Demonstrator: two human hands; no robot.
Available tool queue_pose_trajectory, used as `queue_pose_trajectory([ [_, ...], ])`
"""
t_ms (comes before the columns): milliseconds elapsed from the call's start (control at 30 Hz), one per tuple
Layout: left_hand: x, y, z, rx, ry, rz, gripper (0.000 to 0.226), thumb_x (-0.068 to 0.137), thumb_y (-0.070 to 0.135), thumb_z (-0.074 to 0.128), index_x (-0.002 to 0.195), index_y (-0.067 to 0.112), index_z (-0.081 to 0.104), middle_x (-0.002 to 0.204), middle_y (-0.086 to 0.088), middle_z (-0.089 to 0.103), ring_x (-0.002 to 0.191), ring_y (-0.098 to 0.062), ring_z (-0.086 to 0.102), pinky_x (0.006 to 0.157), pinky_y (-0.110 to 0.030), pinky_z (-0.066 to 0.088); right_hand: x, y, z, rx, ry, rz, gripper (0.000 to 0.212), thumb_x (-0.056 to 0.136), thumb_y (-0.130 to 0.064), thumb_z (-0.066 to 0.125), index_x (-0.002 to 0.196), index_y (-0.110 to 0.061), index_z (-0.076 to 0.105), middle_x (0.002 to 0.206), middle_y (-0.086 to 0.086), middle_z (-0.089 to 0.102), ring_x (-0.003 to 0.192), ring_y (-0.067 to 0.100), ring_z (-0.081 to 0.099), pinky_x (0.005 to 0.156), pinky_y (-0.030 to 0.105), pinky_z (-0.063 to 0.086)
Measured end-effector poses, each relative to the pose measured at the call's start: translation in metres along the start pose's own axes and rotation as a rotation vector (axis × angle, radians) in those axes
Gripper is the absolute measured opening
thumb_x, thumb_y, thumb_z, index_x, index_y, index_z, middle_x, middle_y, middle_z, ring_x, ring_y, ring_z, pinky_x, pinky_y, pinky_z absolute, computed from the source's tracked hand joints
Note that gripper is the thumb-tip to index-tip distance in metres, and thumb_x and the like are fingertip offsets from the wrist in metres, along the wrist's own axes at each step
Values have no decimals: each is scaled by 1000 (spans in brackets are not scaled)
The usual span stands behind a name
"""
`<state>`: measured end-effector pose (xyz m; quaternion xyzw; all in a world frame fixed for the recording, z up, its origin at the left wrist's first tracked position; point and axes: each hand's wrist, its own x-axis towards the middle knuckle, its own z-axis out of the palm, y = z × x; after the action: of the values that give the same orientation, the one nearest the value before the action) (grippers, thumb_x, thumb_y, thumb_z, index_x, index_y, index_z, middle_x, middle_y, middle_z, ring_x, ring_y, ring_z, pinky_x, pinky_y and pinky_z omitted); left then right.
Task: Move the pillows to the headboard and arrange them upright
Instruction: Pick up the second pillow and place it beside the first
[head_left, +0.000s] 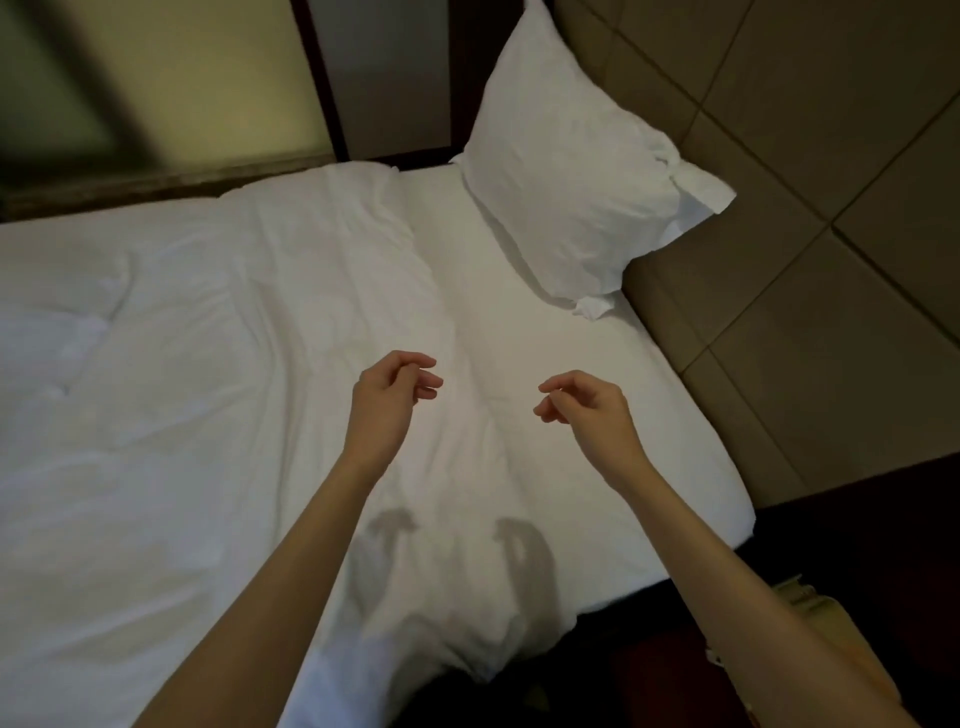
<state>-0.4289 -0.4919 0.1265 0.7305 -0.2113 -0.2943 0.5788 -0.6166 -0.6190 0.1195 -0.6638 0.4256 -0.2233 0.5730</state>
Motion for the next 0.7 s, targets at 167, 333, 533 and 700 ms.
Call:
queue_pose_trajectory([
  [167,-50,-37,-30,7,98,-104,29,91,9,41,86,19,69,79,0,71,69,-10,65,68,-18,47,-30,10,27,5,-93,37,24,84,0,51,81,-16,69,72,4,72,66,9,65,69,19,52],
  [333,-74,-60,-70,-15,193,-152,29,91,10,42,86,19,69,80,-1,70,69,-10,65,65,-17,47,-48,13,64,-53,-187,47,22,85,-2,51,84,-17,68,74,1,73,69,10,65,74,23,53],
  [533,-74,-93,-152,32,308,-227,29,89,10,40,87,17,68,81,-2,70,71,-15,65,70,-25,47,-52,-5,134,-59,-247,34,21,84,0,51,86,-11,69,75,4,73,65,7,64,65,13,49],
  [700,-58,-119,-245,75,335,-249,29,89,10,39,93,13,67,82,-4,70,70,-14,64,69,-25,46,-57,-23,222,-71,-263,28,21,84,1,50,87,-9,69,78,10,73,66,9,65,67,16,49],
])
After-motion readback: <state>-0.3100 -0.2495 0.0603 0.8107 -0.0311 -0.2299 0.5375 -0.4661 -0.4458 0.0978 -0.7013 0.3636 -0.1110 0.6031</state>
